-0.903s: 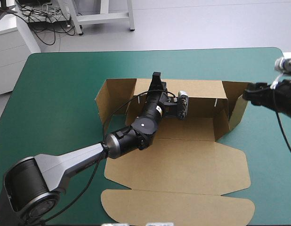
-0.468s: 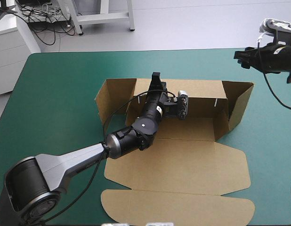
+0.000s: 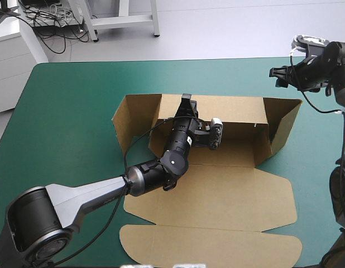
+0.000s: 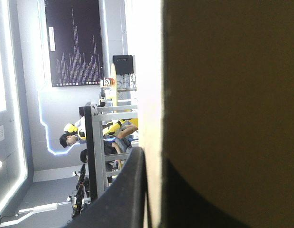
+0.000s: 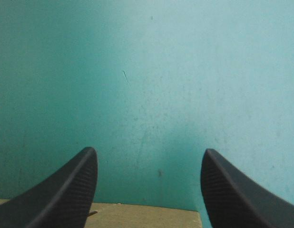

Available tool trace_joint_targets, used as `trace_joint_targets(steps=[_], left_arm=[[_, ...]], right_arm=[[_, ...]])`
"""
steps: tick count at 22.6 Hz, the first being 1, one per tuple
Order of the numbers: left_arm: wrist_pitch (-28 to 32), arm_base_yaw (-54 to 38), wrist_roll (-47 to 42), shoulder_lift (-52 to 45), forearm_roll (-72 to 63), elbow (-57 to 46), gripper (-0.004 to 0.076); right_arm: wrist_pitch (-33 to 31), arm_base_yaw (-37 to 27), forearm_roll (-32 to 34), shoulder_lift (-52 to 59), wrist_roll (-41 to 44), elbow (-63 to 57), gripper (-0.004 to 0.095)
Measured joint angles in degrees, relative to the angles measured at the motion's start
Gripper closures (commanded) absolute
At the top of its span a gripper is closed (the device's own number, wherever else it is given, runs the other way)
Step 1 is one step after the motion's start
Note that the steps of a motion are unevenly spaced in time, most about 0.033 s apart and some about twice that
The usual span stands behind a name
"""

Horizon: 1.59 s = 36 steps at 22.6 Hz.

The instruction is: Fold the box

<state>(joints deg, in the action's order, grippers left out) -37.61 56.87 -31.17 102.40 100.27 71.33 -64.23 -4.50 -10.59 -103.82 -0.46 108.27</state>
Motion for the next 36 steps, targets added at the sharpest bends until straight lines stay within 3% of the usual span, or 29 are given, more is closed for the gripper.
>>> trace_joint_targets(steps=[8,14,23,36], left_arm=[[-0.1,0.0,-0.3,0.0,0.0,-0.1,0.0734],[-1.0,0.2,-2.3,0.0,0.1,-0.1,0.0734],[-1.7,0.4,-3.2,0.0,0.1,-0.2,0.0734],[-1.7,0.5,-3.2,0.0,0.1,-0.3,0.0734]], right_arm=[[-6.6,0.0,1.4,-1.6,-1.4,0.0,0.0333],[-6.8,0.0,0.5,0.4,-1.6,-2.8,0.0333],[-6.8,0.0,2.1,10.1,-5.2,-16.7,0.0333],[-6.0,0.0,-10.1,15.4,-13.5,-29.0,0.0333]])
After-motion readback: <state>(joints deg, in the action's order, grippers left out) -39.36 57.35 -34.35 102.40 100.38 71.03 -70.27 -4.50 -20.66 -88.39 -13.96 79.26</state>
